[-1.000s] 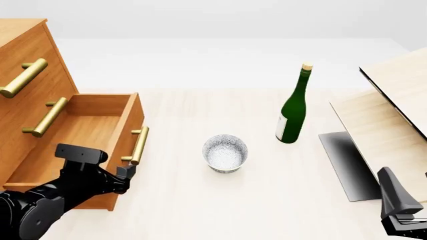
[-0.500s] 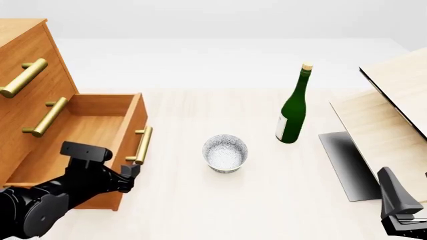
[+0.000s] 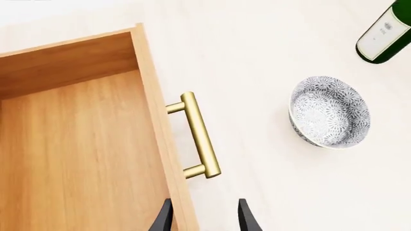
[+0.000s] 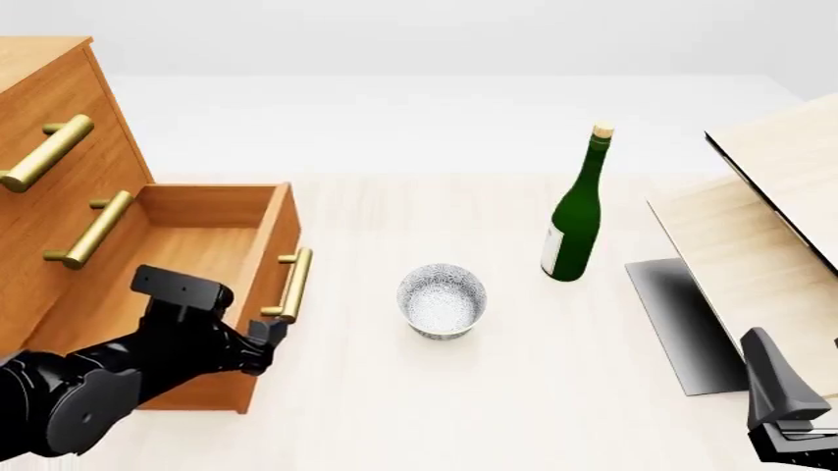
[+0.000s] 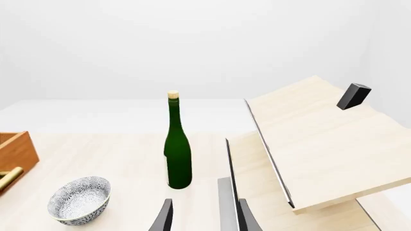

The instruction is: Put the bowl in the bottom drawer of the cabinet and close it.

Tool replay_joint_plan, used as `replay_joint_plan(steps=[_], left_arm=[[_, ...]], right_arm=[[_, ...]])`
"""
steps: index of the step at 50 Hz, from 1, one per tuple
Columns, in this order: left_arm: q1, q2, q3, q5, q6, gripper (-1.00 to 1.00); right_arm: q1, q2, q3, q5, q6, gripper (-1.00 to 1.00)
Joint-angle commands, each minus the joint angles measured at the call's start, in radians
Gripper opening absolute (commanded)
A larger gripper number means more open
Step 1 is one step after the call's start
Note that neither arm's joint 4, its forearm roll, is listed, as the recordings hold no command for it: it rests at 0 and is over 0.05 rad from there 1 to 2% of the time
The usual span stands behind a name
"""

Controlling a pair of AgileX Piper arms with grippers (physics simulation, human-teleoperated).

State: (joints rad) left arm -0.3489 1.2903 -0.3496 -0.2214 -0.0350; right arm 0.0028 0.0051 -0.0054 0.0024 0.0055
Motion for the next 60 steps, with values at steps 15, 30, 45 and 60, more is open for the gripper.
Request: replay_joint_plan(steps=[15, 30, 45, 60], left_arm=[[-0.057, -0.006, -0.048, 0.054, -0.039, 1.00], [-0.116, -0.016, -0.064, 0.068, -0.068, 1.00], [-0.114, -0.065, -0.061, 0.096, -0.055, 1.00], [-0.090, -0.205, -0.050, 0.176, -0.011, 1.00]], right_arm=[[0.000, 0.000, 0.000, 0.000, 0.000, 1.00], [0.000, 0.000, 0.000, 0.000, 0.000, 1.00], [0.000, 0.000, 0.000, 0.000, 0.000, 1.00], [0.000, 0.001, 0.000, 0.000, 0.000, 1.00]])
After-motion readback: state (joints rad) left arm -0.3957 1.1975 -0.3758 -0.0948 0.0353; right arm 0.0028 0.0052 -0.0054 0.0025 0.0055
